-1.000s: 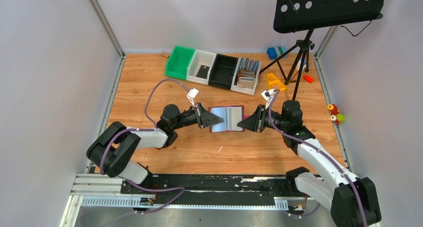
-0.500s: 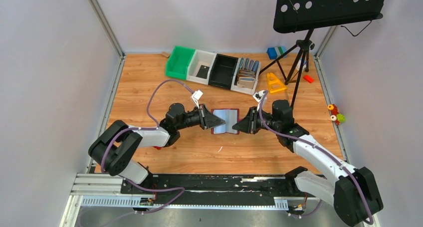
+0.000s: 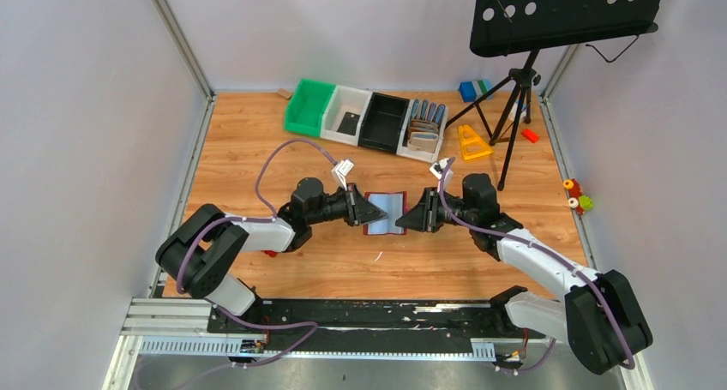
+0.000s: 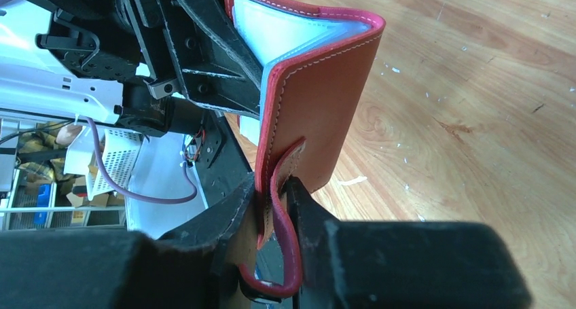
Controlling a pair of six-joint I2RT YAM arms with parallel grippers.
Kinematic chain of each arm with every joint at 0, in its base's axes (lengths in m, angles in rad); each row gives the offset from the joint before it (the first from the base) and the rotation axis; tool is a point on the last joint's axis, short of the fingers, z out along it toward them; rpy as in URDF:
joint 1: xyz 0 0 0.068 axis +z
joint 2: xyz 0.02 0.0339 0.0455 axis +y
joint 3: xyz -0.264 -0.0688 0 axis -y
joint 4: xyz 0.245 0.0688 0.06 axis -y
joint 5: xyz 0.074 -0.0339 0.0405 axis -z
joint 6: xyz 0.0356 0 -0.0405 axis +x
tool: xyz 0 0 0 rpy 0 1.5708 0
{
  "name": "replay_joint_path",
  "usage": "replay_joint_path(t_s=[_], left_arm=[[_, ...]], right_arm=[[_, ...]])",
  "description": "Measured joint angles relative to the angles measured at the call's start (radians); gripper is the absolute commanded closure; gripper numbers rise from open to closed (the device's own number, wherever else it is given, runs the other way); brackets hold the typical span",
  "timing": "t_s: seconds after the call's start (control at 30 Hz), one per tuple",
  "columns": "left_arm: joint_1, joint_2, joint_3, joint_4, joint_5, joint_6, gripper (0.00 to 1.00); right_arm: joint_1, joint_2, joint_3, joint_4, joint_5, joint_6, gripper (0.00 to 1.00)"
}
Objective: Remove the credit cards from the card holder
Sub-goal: Remove the credit card from the card holder.
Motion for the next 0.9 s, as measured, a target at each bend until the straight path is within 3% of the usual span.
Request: replay_joint_path(t_s=[0.2,0.33,0.7,0.9], left_arm=[[-0.014,0.007,0.0,-0.006,0.005,0.001,1.0],[-0.014,0.008,0.003,-0.009,0.005,0.002,1.0],[-0.018,0.013,0.017,-0.021,0.006,0.003,1.0],[-0.022,0.013,0.021,-0.032,0.005,0.004,1.0]], right_arm=[[0.006,0.0,-0.021,0.055,-0.01,0.016,0.76],[0.006,0.0,-0.026,0.066,-0.01,0.018,0.84],[0.006,0.0,-0.028,0.082,-0.025,0.018,0.78],[0.006,0.008,-0.028,0.1,-0.037,0.02,0.9]])
